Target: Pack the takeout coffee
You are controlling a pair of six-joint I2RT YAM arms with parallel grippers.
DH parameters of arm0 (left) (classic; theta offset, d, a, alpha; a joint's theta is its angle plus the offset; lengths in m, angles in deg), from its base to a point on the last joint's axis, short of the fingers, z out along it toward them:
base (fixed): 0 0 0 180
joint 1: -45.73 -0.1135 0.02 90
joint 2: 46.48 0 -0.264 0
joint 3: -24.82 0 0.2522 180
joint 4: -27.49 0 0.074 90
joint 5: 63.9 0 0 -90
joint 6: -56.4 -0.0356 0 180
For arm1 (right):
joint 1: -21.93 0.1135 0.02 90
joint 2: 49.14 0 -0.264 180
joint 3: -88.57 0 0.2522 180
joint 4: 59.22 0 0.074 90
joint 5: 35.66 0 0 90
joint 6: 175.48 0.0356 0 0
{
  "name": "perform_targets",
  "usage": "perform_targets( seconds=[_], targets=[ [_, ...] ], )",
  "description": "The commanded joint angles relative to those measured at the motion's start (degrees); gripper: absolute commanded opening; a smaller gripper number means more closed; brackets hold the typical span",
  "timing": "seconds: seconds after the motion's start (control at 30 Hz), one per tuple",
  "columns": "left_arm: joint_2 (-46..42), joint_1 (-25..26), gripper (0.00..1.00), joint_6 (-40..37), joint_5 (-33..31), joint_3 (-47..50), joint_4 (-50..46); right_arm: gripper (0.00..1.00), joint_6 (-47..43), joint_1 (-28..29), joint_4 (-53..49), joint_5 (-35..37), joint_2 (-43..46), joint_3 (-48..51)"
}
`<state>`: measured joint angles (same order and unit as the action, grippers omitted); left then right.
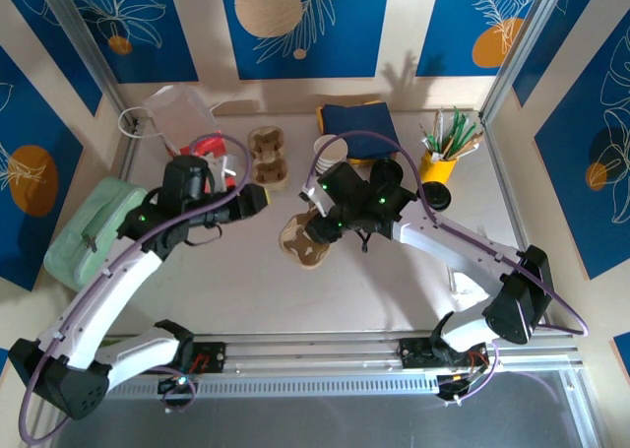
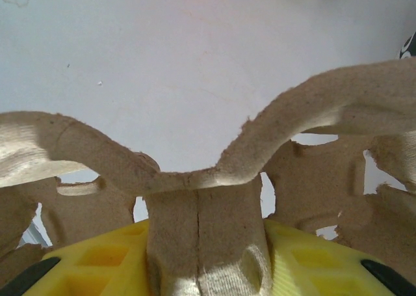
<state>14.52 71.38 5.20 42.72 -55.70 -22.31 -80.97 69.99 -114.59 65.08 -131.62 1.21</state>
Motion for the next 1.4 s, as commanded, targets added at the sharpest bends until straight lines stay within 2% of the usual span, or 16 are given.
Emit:
perform_targets(
  seconds=[0.0,0.2,0.43,0.5,0.67,0.9,1.1,1.2,1.37],
  targets=[
    [3.49,-2.38,0.56,-5.02,-14.50,-9.65,-13.52,0.41,0.71,0.20,-1.37,-0.92,2.95,1.68],
    [11.41,-7.61,0.59,-6.99,-27.63,-24.55,-24.14,0.40,1.47,0.44,-1.82,-1.84,4.85,3.70],
    [16.38,-15.62,0.63,-6.46,-38.49,-29.87,-26.27,0.40,2.21,0.72,-2.78,-2.04,5.78,4.83],
    [17.52,-17.89,0.63,-6.88,-38.30,-29.74,-25.18,0.40,2.43,0.74,-2.78,-2.09,5.89,5.13],
    [22.72,-22.39,0.60,-8.00,-33.27,-32.03,-23.73,0.40,2.83,0.84,-2.87,-2.22,6.06,5.66],
    [29.37,-23.45,0.58,-9.29,-30.51,-36.36,-23.03,0.40,2.87,0.98,-3.37,-2.70,5.88,5.77],
    [33.73,-24.53,0.58,-9.37,-31.37,-40.24,-23.80,0.40,2.94,1.08,-3.90,-2.64,6.20,5.80],
    [35.11,-25.68,0.52,-9.80,-30.71,-40.51,-21.76,0.40,3.13,1.07,-3.92,-3.04,6.47,5.84],
    [39.01,-26.75,0.44,-9.33,-31.39,-44.52,-23.97,0.40,3.25,1.32,-4.16,-3.10,6.80,5.76]
  ],
)
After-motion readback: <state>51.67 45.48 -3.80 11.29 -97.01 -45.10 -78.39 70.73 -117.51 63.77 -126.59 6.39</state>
